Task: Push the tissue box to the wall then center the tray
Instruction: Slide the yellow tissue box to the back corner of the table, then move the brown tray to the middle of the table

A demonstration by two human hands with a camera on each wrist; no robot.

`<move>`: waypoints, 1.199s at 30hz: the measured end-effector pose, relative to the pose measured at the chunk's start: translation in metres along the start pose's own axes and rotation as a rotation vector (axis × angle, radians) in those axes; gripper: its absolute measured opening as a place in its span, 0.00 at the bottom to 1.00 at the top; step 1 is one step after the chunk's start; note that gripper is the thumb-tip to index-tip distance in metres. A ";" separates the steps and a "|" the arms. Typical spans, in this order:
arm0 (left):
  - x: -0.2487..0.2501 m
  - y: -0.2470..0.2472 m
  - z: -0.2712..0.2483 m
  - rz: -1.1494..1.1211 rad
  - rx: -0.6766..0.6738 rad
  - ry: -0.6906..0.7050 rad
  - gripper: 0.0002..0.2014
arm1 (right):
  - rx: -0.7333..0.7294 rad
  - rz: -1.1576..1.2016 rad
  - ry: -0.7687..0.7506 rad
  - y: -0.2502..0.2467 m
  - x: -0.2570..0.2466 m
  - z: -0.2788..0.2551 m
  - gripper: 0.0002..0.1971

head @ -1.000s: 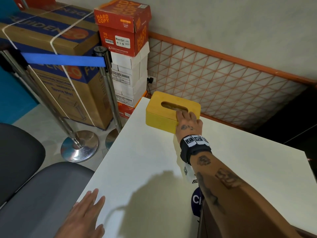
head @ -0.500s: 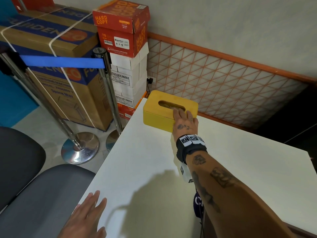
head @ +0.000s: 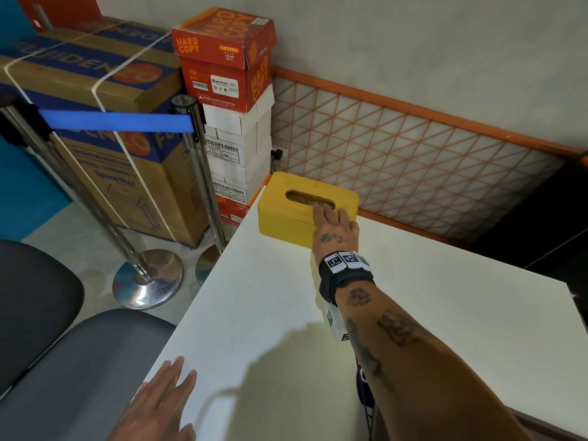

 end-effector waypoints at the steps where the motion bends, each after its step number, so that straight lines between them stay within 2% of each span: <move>1: -0.001 -0.001 0.000 -0.006 0.000 0.007 0.30 | -0.006 0.003 -0.001 0.001 0.000 0.000 0.35; 2: 0.000 -0.002 0.000 -0.013 0.005 0.018 0.27 | -0.012 0.004 -0.005 0.000 0.001 -0.001 0.35; 5: 0.002 -0.005 0.004 -0.003 0.050 0.058 0.33 | -0.020 0.007 -0.018 -0.003 0.004 -0.008 0.35; 9: 0.002 -0.008 0.000 0.068 0.121 0.072 0.34 | -0.015 0.054 -0.036 -0.019 0.012 -0.036 0.30; 11: 0.001 -0.010 -0.002 0.066 0.157 0.053 0.35 | -0.030 0.060 -0.046 -0.031 0.019 -0.061 0.25; 15: 0.005 -0.006 -0.006 0.126 0.076 -0.085 0.36 | -0.149 0.130 -0.028 -0.039 0.052 -0.138 0.19; 17: -0.003 0.000 -0.012 0.139 0.027 -0.182 0.37 | -0.237 0.163 0.022 -0.037 0.080 -0.184 0.18; 19: -0.003 0.000 -0.018 0.128 -0.004 -0.215 0.38 | -0.302 0.192 0.096 -0.033 0.113 -0.232 0.16; 20: 0.000 -0.004 -0.017 0.147 0.029 -0.253 0.39 | -0.321 0.194 0.128 -0.032 0.130 -0.256 0.14; 22: 0.029 -0.012 -0.016 0.087 -0.037 -0.269 0.40 | -0.328 0.187 0.199 -0.029 0.167 -0.301 0.12; 23: 0.016 0.009 -0.020 0.050 -0.077 -0.314 0.37 | -0.338 0.191 0.252 -0.026 0.187 -0.324 0.11; 25: -0.044 0.067 -0.018 0.020 -0.028 -0.205 0.33 | -0.362 0.177 0.381 -0.020 0.230 -0.366 0.12; 26: -0.054 0.069 -0.022 0.014 0.126 -0.142 0.37 | -0.365 0.155 0.446 -0.017 0.253 -0.386 0.12; 27: -0.049 0.078 -0.025 -0.100 0.155 -0.172 0.39 | -0.377 0.122 0.508 -0.011 0.276 -0.406 0.13; 28: -0.021 0.081 -0.029 -0.165 0.119 -0.120 0.32 | -0.385 0.095 0.562 -0.006 0.298 -0.425 0.14; 29: 0.028 0.091 -0.032 -0.198 -0.041 -0.164 0.21 | -0.397 0.066 0.619 -0.001 0.320 -0.443 0.15; 30: 0.091 0.078 -0.039 -0.230 -0.078 -0.169 0.13 | -0.393 0.080 0.678 0.005 0.342 -0.460 0.15; 31: 0.147 0.067 -0.043 -0.265 -0.060 -0.167 0.10 | -0.365 0.097 0.732 0.007 0.369 -0.481 0.15; 34: 0.197 0.084 -0.055 -0.443 -0.128 -0.202 0.05 | -0.238 0.226 0.914 0.002 0.413 -0.515 0.13; 36: 0.220 0.101 -0.061 -0.507 -0.176 -0.213 0.06 | -0.149 0.277 1.005 0.000 0.442 -0.538 0.18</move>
Point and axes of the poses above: each hand's wrist, its own z-axis towards the middle knuckle, its own y-axis out of the palm, x = y × z, the point moved 8 cm from there along z, towards the middle knuckle, and after that the axes turned 7 degrees about y, right-handed, at the moved point
